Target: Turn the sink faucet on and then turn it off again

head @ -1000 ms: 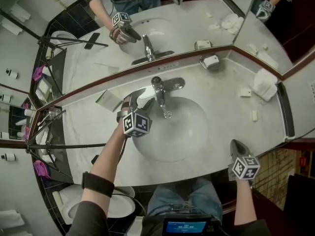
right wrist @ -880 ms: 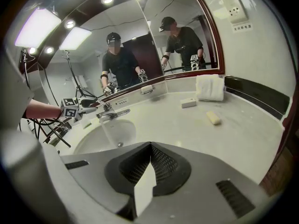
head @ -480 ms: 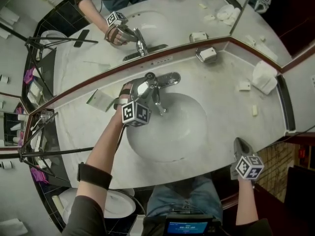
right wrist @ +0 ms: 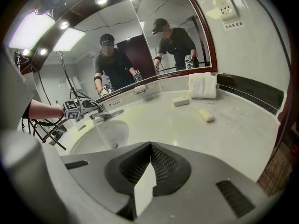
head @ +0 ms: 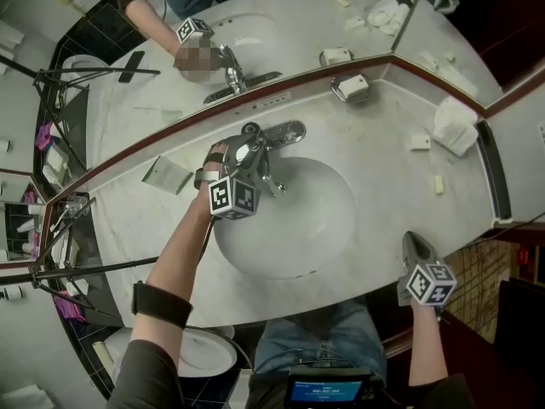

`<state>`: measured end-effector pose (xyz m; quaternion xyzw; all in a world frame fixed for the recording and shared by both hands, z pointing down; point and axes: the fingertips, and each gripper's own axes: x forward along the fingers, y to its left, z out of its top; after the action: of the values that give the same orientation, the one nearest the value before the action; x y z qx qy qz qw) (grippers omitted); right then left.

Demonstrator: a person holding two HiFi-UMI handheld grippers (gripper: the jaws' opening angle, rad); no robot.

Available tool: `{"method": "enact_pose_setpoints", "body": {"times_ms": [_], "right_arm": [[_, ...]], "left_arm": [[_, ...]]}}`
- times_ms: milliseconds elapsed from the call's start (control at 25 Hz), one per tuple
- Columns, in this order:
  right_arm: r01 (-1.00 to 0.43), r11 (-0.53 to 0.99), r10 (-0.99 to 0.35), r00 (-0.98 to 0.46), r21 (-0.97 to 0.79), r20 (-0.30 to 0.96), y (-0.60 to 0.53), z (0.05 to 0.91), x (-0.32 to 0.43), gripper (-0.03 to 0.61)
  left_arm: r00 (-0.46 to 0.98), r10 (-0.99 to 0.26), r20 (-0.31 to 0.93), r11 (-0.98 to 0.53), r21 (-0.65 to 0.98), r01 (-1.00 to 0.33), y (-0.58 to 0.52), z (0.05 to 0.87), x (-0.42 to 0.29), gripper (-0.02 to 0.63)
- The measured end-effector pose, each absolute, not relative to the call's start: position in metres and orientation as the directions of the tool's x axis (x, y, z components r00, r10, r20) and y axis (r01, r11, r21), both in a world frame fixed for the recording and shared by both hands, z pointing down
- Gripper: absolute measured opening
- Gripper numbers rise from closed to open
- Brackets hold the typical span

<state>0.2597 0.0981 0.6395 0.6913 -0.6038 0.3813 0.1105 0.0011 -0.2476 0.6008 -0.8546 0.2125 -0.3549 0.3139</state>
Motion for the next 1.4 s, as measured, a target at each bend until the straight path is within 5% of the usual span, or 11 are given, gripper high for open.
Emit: {"method": "enact_pose_setpoints", "body": {"times_ms": [1400], "right_arm": [[-0.925,-0.216,-0.750,-0.049,-0.314,0.660,0.074,0.641,0.240,0.000]], "left_arm": [[0.659,-0.638,0.398,-0.595,-0.798,-0.094,-0.224,0.613,-0.002,0.080]]}}
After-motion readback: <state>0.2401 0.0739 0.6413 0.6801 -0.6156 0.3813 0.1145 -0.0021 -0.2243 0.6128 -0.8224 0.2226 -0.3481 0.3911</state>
